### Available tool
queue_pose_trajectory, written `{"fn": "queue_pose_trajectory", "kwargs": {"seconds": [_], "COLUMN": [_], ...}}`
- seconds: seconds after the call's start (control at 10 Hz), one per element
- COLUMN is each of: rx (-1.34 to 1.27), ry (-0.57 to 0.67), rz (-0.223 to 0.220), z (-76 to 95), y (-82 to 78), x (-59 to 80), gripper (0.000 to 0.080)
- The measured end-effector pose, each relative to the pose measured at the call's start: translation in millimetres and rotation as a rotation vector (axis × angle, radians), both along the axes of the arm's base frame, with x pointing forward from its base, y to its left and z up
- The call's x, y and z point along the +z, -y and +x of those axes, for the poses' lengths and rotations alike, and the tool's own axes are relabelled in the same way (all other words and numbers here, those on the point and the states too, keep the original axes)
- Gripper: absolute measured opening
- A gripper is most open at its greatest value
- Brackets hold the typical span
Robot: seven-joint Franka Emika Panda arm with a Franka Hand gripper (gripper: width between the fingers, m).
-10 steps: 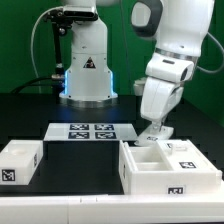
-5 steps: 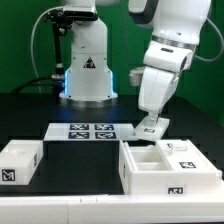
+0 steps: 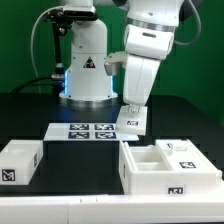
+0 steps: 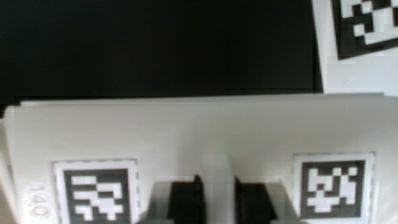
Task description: Assemble cabinet
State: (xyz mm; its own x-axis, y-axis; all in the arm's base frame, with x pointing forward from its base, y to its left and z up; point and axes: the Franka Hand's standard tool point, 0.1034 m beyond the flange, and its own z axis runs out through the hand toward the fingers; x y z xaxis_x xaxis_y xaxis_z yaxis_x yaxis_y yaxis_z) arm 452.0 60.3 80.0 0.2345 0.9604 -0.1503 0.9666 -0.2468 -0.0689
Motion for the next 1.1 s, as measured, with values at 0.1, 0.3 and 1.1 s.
{"fn": "queue_pose_trajectory", "kwargs": {"seconds": [0.1,0.3,1.1], "rx": [0.001,0.030,0.146], "ry": [-0.001,0.004,0.026], "rz": [0.000,0.007,0.140], "z": [-0.2,0.8,20.9], "y": [0.2,4.9,35.2], "x": [-0.4,-2.6,5.4], "gripper": [0.0064,0.0064,0.0064]}}
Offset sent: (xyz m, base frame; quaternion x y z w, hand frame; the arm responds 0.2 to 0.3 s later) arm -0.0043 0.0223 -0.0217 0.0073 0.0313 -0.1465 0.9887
